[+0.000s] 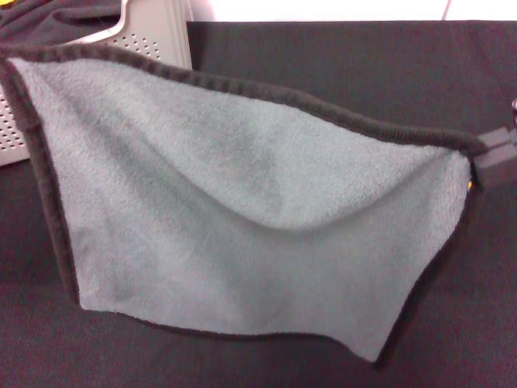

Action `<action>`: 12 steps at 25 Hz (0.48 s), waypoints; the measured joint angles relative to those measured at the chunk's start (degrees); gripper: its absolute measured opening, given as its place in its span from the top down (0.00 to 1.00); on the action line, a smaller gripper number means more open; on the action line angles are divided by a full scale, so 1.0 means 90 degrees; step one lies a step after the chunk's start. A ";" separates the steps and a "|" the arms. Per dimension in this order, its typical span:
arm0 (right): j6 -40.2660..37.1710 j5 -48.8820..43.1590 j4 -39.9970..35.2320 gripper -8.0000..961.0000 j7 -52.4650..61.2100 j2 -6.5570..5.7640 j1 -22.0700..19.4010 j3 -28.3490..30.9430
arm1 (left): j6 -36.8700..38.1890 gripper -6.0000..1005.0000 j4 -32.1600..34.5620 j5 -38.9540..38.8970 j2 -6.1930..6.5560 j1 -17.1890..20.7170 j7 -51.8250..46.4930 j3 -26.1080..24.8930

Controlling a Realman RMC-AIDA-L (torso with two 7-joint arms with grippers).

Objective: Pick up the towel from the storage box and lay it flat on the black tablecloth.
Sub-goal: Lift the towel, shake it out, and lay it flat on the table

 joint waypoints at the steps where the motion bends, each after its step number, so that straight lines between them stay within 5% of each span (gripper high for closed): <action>1: 0.0000 -0.0012 0.0038 0.98 -0.0042 0.0039 -0.0056 -0.0009 | -0.0003 0.97 -0.0061 0.0002 -0.0007 0.0028 0.0007 -0.0003; 5: 0.0048 -0.0376 0.0475 0.98 -0.0310 0.0111 -0.0204 0.0002 | -0.0017 0.97 -0.0921 0.0063 -0.0005 -0.0109 0.0269 -0.0017; 12: 0.0279 -0.1716 0.1799 0.98 -0.0846 0.0090 0.0185 0.0052 | -0.0077 0.97 -0.2883 0.0740 0.0104 -0.1392 0.1124 -0.0020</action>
